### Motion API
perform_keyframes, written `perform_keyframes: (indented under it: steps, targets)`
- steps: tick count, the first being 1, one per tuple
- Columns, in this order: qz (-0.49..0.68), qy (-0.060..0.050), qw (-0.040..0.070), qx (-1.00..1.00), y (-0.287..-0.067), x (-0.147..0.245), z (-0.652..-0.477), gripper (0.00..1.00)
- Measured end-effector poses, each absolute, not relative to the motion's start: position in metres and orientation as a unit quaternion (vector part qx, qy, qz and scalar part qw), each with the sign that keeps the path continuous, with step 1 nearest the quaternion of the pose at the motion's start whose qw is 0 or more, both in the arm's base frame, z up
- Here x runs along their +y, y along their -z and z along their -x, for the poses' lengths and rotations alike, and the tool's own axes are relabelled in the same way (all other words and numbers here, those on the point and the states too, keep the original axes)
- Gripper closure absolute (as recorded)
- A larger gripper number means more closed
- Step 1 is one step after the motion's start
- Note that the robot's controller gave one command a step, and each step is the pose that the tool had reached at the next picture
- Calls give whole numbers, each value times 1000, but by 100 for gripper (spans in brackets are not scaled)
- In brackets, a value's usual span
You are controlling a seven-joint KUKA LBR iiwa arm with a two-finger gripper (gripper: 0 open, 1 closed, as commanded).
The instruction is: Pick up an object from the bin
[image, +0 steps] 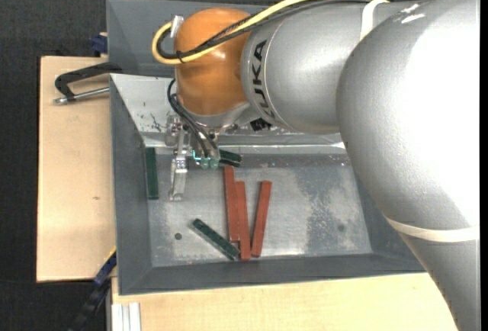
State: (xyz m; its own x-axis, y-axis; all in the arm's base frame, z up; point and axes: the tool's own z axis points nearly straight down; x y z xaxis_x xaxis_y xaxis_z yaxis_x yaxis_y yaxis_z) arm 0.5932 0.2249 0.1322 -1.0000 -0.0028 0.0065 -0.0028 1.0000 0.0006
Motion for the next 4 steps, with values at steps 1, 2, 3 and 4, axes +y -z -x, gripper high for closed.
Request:
perform_keyframes:
  steps: [1,2,3,4]
  targets:
    - [0,1,-1,-1000,-137,224,-596,0]
    - [-102,2,-4,-995,-115,189,-585,0]
    - [-157,-1,0,-988,-89,158,-584,0]
    - [-148,1,-1,-989,-87,140,-590,0]
